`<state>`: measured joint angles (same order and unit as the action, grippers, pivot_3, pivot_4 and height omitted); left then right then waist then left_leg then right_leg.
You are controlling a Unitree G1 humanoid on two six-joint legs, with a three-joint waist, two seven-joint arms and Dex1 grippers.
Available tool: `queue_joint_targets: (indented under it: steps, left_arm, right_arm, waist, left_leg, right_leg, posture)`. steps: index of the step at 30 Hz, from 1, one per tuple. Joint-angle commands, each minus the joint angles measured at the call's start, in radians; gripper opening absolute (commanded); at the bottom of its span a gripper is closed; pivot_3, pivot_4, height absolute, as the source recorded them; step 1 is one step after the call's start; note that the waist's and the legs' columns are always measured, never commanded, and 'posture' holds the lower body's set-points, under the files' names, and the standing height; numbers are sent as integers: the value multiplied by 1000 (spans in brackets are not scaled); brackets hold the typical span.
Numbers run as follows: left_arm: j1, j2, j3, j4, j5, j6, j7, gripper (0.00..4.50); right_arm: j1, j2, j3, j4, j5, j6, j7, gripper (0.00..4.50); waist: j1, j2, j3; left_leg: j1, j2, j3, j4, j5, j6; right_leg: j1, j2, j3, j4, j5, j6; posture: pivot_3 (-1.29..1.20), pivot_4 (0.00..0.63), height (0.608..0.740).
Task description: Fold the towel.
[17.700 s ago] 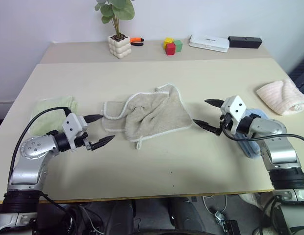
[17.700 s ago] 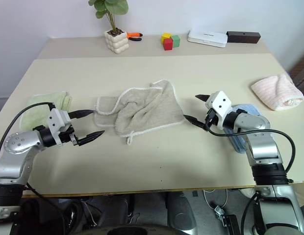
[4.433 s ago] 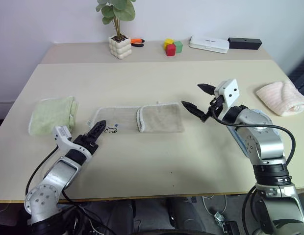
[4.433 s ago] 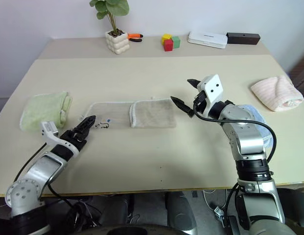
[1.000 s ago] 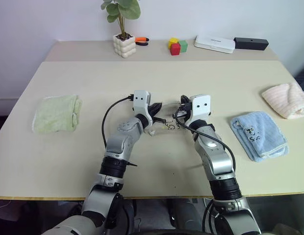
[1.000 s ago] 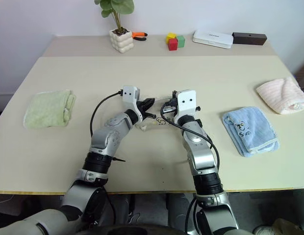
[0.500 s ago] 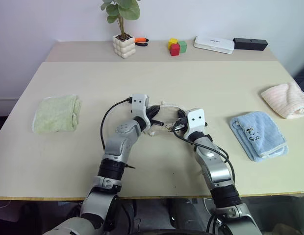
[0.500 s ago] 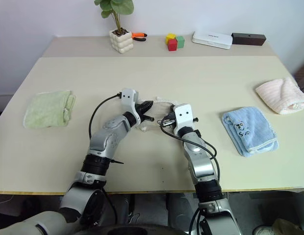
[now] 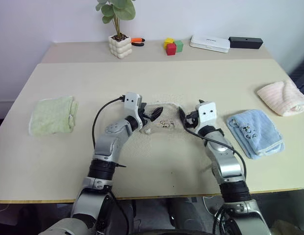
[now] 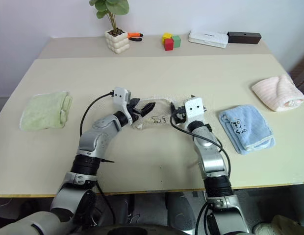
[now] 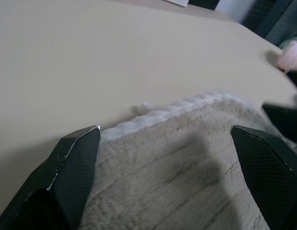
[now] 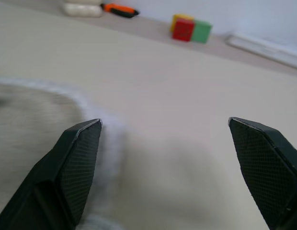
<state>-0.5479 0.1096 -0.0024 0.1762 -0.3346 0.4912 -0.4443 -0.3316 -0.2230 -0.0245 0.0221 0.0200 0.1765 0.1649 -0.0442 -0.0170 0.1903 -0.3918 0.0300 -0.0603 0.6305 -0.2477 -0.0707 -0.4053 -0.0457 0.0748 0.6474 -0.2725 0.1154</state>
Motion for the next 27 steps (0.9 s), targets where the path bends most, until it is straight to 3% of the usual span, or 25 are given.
queue_joint_targets:
  steps: [1,8,12,20,27]
  left_arm:
    - [-36,46,31,-82,-51,-16,-84,4500]
    - [-45,172,55,-85,-68,-138,-269,4500]
    - [-24,273,104,-115,-149,-120,-408,4500]
    - [137,487,136,-218,-198,-152,-643,4500]
    - [206,507,168,-299,-237,-121,-617,4500]
  right_arm:
    - [-62,-9,-87,-96,116,119,28,4427]
    - [-156,-5,-167,-158,350,423,90,4427]
    - [-181,-4,-165,-173,442,620,90,4427]
    - [-186,-47,-90,-129,409,743,90,4427]
    - [-193,-61,-63,-96,435,842,165,4427]
  waist:
    - [0,0,0]
    - [0,0,0]
    - [-1,1,0]
    - [2,2,1]
    - [0,2,2]
  left_leg:
    - [0,0,0,0,0,0]
    - [0,0,0,0,0,0]
    - [0,0,0,0,0,0]
    - [-2,0,1,-1,0,0]
    - [-2,1,0,-1,0,0]
  right_leg:
    - [0,0,0,0,0,0]
    - [0,0,0,0,0,0]
    - [-1,0,0,0,0,0]
    - [-2,-1,0,0,0,0]
    - [-3,0,0,0,0,0]
  posture:
    - [0,150,740]
    - [0,150,740]
    - [0,150,740]
    - [0,150,740]
    - [0,150,740]
